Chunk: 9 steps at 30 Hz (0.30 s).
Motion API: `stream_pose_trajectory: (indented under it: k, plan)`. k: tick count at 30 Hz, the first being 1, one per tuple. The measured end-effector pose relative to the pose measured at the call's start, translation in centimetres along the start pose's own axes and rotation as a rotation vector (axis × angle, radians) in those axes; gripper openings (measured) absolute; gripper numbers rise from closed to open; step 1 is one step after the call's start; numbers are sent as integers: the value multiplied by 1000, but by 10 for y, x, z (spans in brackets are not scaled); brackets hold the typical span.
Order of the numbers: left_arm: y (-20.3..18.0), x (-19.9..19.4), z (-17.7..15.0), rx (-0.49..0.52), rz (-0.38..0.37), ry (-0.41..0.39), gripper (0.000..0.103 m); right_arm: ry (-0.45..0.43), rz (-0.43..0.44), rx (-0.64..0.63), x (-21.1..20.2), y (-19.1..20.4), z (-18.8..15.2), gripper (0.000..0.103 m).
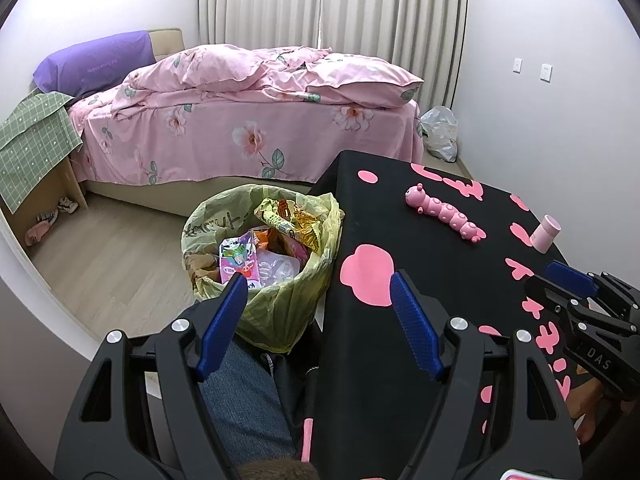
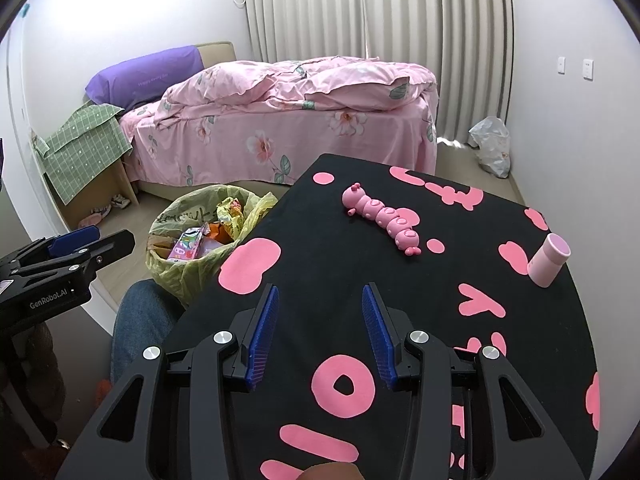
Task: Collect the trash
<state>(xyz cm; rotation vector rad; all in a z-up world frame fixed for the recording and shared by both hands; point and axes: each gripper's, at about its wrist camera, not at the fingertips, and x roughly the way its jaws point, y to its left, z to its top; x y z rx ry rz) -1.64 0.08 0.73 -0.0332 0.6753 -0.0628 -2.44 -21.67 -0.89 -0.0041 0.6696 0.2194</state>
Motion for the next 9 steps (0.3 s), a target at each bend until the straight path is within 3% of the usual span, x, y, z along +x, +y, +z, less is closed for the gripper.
stream_pose_trajectory:
  k: [4, 7, 9]
  plan:
    - [-3, 11, -1, -2, -41, 51, 70, 24, 0, 1, 6, -3, -1, 41]
    - [-20, 34, -5, 66, -61, 127, 70, 68, -1, 56, 19, -31, -1, 41]
    - [-33, 50, -7, 100, -75, 145, 70, 91, -34, 103, 30, -60, -2, 51]
